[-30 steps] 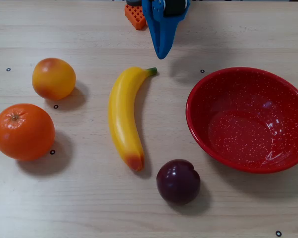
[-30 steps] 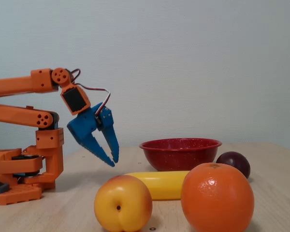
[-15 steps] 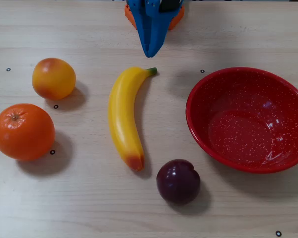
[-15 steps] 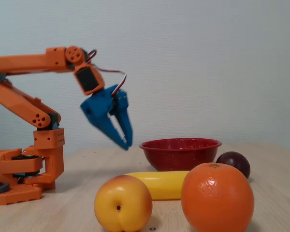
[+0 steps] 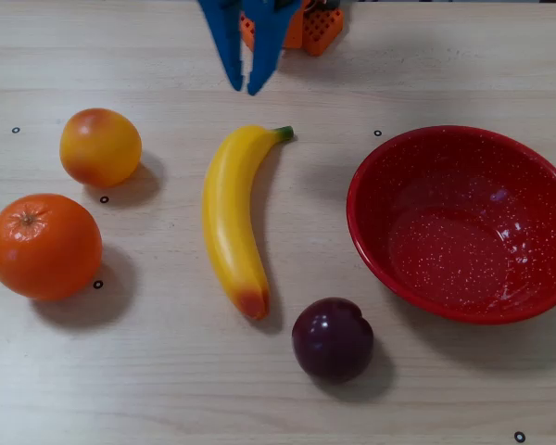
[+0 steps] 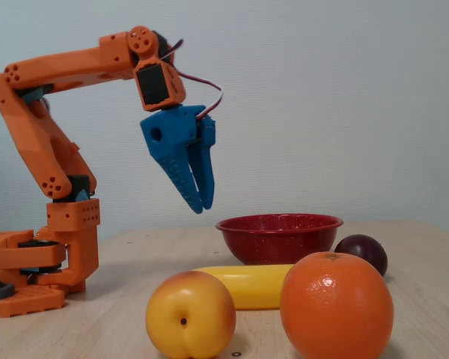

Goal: Put banana in the red bowl.

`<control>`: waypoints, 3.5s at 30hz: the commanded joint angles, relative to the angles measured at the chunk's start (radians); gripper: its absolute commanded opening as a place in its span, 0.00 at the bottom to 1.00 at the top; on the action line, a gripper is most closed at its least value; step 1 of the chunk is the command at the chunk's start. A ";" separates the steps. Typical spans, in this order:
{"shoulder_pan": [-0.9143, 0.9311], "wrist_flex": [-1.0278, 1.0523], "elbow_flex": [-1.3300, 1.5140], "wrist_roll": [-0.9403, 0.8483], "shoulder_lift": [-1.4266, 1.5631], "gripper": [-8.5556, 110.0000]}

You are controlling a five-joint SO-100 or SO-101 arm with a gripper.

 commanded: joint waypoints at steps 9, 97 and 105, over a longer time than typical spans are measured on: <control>0.144 -0.046 -0.189 -0.344 -0.232 0.24; 0.078 -0.133 -0.675 -0.453 -0.914 0.19; 0.075 -0.101 -0.683 -0.446 -0.914 0.07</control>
